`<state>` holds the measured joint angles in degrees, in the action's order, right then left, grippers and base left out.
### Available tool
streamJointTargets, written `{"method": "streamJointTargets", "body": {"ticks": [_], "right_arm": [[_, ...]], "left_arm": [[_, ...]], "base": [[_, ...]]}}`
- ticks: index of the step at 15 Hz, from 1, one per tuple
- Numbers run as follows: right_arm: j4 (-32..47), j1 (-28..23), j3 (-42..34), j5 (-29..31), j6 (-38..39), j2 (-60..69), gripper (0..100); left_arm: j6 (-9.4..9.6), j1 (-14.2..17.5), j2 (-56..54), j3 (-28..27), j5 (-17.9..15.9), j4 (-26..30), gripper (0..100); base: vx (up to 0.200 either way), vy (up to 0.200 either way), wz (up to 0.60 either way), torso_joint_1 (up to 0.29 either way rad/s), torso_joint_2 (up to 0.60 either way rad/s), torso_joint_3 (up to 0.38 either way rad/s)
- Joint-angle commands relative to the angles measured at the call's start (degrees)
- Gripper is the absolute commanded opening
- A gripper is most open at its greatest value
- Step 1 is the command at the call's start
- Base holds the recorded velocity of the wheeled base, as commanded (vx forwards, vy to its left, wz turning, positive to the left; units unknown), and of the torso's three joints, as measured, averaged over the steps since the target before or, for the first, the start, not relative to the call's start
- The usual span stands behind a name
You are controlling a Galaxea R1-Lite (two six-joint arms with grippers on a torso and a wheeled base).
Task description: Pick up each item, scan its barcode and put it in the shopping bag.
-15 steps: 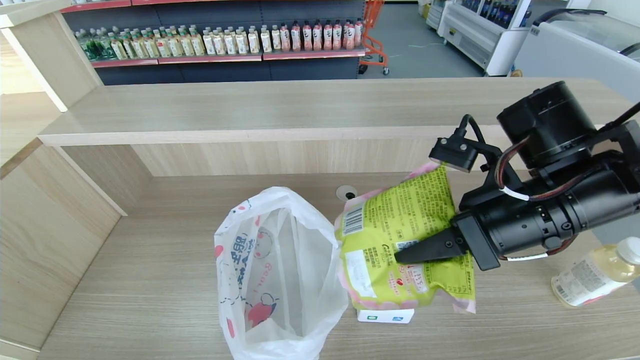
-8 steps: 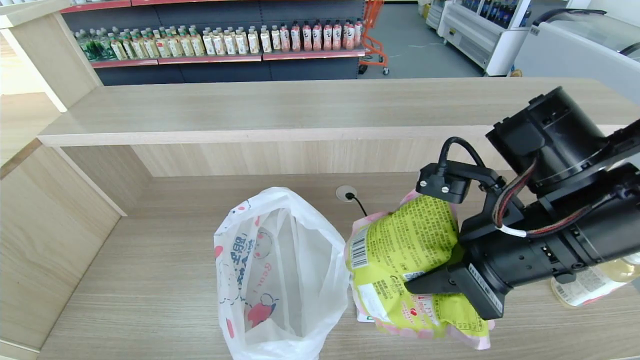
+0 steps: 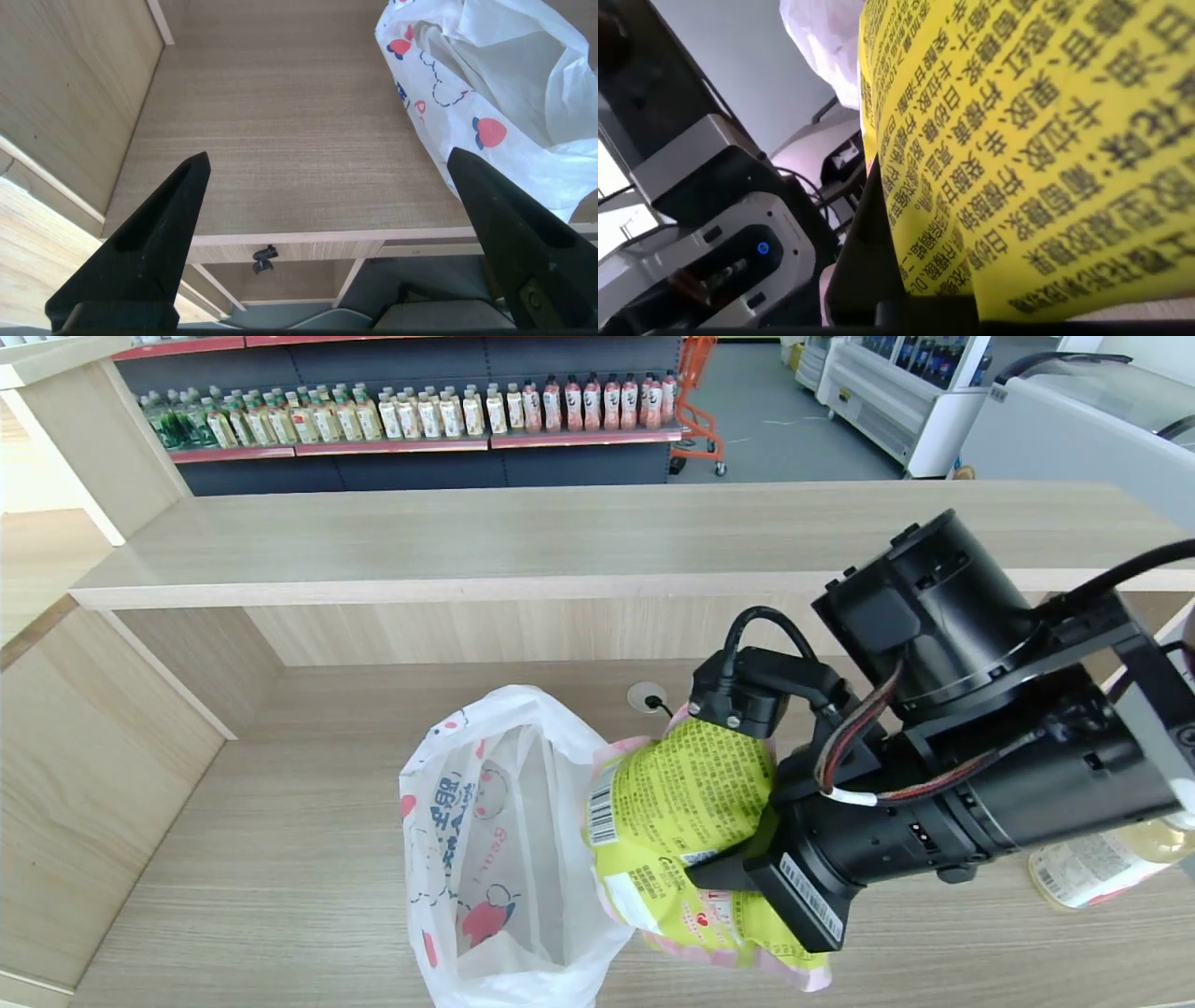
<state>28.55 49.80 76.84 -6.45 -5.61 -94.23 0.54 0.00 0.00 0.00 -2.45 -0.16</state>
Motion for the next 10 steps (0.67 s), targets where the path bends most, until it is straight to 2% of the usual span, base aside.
{"method": "streamJointTargets", "body": {"ticks": [1, 3, 10], "right_arm": [[-3.3, 0.8, 1.2, 0.1, -0.2, -3.1, 0], [-6.9, 1.8, 1.6, 2.0, -0.2, -5.1, 0], [-8.7, 3.6, 6.9, 3.4, -0.3, -11.5, 0]], "left_arm": [[-0.01, 0.0, 0.1, 0.0, 0.0, 0.0, 100], [-0.01, 0.0, 0.1, 0.0, 0.0, 0.0, 100], [-0.01, 0.0, 0.1, 0.0, 0.0, 0.0, 100]], "base": [[0.0, 0.0, 0.0, 0.0, 0.0, 0.0], [0.0, 0.0, 0.0, 0.0, 0.0, 0.0], [0.0, 0.0, 0.0, 0.0, 0.0, 0.0]]}}
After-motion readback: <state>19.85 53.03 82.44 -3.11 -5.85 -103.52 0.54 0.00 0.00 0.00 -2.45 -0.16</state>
